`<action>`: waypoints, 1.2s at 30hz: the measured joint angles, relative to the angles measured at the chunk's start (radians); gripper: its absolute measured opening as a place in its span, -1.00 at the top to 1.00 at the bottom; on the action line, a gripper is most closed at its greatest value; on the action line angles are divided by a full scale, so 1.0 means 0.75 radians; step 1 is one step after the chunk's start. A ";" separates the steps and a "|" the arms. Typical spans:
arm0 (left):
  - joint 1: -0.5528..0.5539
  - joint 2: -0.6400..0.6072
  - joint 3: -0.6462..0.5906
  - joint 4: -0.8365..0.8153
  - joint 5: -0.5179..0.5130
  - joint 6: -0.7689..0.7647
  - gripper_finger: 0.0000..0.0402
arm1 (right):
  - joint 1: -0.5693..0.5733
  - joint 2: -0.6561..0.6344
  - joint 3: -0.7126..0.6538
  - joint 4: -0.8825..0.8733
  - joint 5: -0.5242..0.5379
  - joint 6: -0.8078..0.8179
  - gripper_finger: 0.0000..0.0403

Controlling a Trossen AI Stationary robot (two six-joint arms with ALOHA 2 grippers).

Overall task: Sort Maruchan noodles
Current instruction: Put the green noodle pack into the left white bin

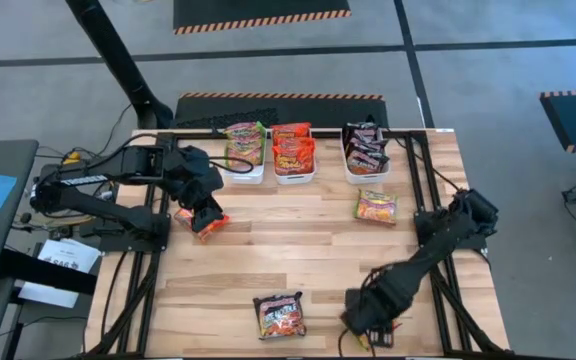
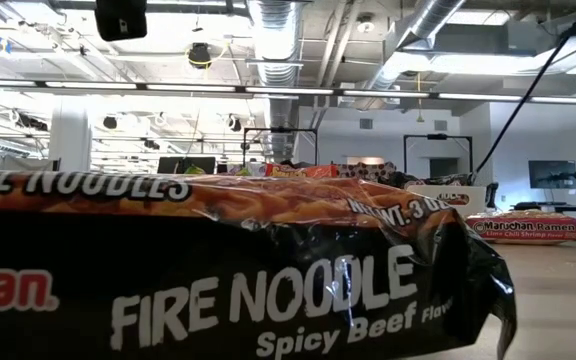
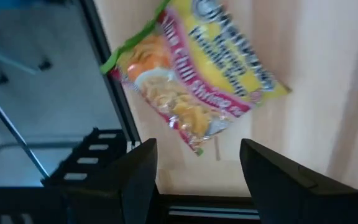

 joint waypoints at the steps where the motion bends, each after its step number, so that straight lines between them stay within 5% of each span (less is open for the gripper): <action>1: -0.006 0.000 0.000 0.000 0.000 -0.012 0.51 | 0.015 0.014 0.000 0.011 -0.007 -0.018 -0.27; 17: -0.113 0.001 0.000 0.008 -0.131 -0.351 0.51 | 0.087 0.193 -0.087 0.157 0.040 -0.249 -0.27; 29: -0.128 0.001 0.000 0.009 -0.212 -0.334 0.51 | 0.058 0.183 -0.250 0.279 0.036 -0.252 -0.25; 36: -0.128 0.001 0.000 0.009 -0.222 -0.309 0.46 | 0.017 0.185 -0.255 0.320 0.035 -0.236 0.16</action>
